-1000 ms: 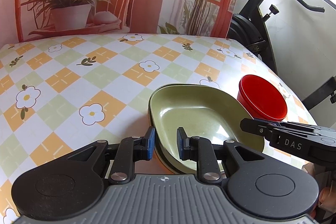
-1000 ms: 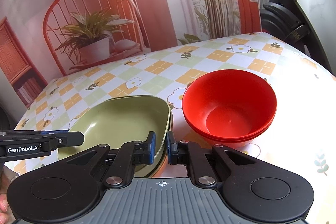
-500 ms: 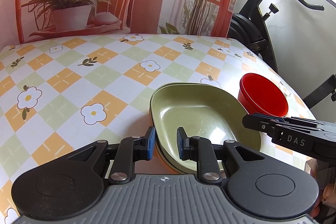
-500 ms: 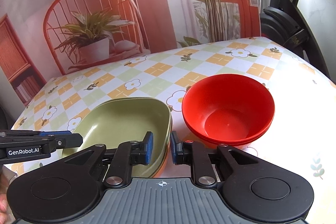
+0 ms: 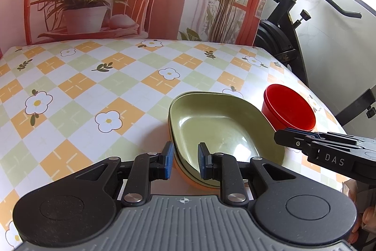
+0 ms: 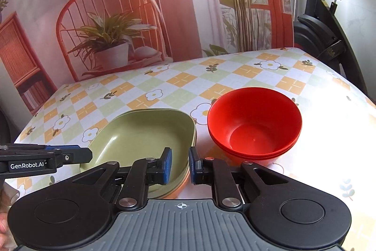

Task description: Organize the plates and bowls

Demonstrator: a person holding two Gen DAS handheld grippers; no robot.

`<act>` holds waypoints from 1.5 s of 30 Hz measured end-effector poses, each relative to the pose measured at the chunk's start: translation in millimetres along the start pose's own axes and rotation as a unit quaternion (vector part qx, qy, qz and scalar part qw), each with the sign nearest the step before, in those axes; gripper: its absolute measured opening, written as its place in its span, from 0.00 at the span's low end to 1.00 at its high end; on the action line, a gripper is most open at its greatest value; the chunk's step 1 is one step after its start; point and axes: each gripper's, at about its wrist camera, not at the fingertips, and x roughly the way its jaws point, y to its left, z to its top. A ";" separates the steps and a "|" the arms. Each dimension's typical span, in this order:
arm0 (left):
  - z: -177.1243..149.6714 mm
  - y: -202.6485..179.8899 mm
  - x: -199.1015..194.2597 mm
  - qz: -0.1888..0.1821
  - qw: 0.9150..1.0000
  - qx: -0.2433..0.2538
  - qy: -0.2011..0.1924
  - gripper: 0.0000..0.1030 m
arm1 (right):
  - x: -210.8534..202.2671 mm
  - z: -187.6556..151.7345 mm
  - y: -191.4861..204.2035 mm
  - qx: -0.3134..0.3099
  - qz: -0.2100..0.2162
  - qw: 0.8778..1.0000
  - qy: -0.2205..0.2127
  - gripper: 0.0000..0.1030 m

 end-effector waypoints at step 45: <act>35.3 -4.1 -7.8 -0.005 0.999 -0.005 -0.034 0.23 | -25.3 37.8 -52.2 0.016 -0.057 0.994 -0.093 0.12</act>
